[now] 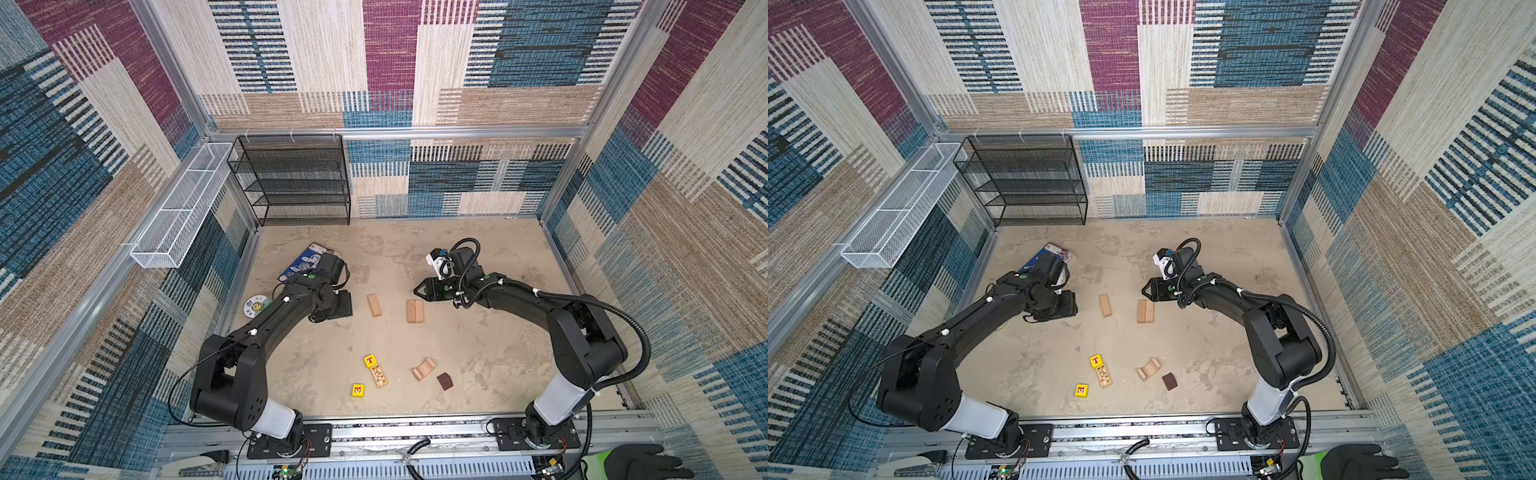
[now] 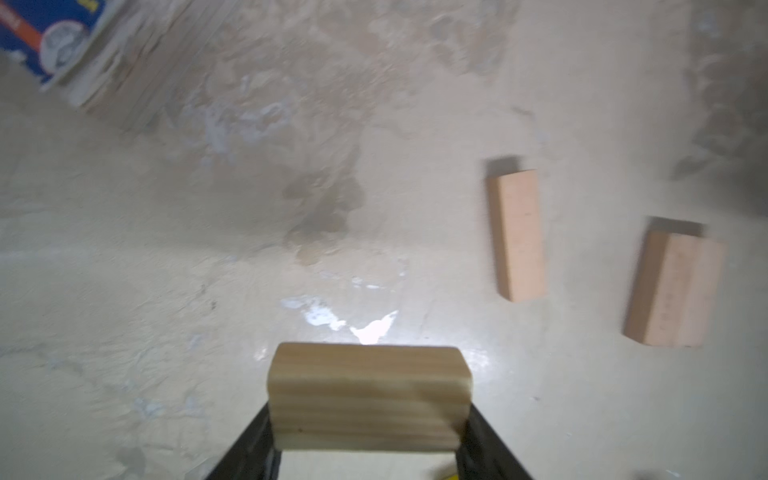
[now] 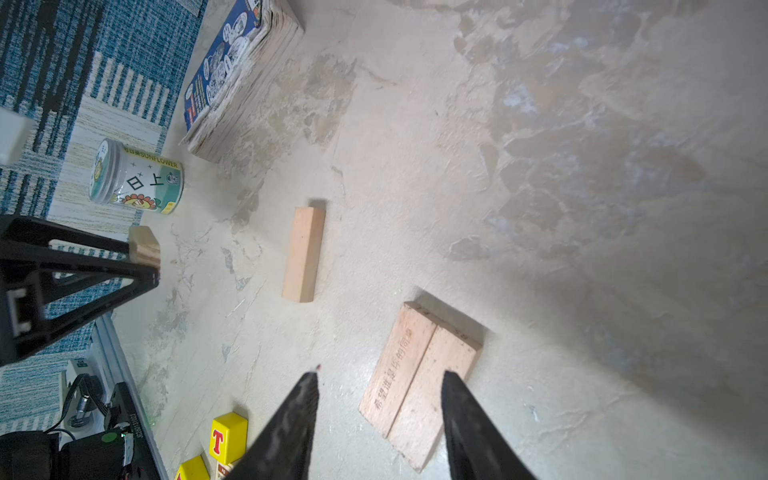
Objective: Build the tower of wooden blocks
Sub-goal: 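Carry the pine block with the left gripper over the standing bars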
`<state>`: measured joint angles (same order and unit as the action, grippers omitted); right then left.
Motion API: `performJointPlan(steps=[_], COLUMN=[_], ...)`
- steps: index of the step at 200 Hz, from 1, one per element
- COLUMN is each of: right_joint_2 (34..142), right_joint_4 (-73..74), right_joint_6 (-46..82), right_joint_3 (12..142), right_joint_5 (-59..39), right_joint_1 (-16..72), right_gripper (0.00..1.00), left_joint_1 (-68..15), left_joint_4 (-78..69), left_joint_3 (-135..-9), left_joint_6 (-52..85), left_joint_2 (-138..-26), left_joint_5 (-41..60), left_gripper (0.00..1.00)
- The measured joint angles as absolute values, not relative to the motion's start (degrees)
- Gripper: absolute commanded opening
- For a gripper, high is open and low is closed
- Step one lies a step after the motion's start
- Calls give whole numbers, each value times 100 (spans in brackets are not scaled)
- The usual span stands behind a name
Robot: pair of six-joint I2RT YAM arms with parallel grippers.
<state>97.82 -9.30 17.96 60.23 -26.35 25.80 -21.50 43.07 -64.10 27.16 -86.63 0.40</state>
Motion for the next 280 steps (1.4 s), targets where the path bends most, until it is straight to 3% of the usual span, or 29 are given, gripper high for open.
performJointPlan(steps=[93,189,280], right_joint_2=[9314,8519,8425], right_joint_4=[-838,-703,-676], right_joint_6=[2073,2158,2156], right_joint_3=[5664,4917,4827], right_joint_5=[-2029,-1328,-1288], right_joint_1=[2508,1925,1863], right_gripper=[51,52,52], left_joint_1=[-3946,-4401,-4462], left_joint_4=[4381,4394,4486], left_joint_3=[-8484,-9135,-9317], left_joint_6=[3312,3575,3586], left_joint_2=[-10503,-11476,-11907], left_joint_5=[189,333,331], left_gripper=[52,54,57])
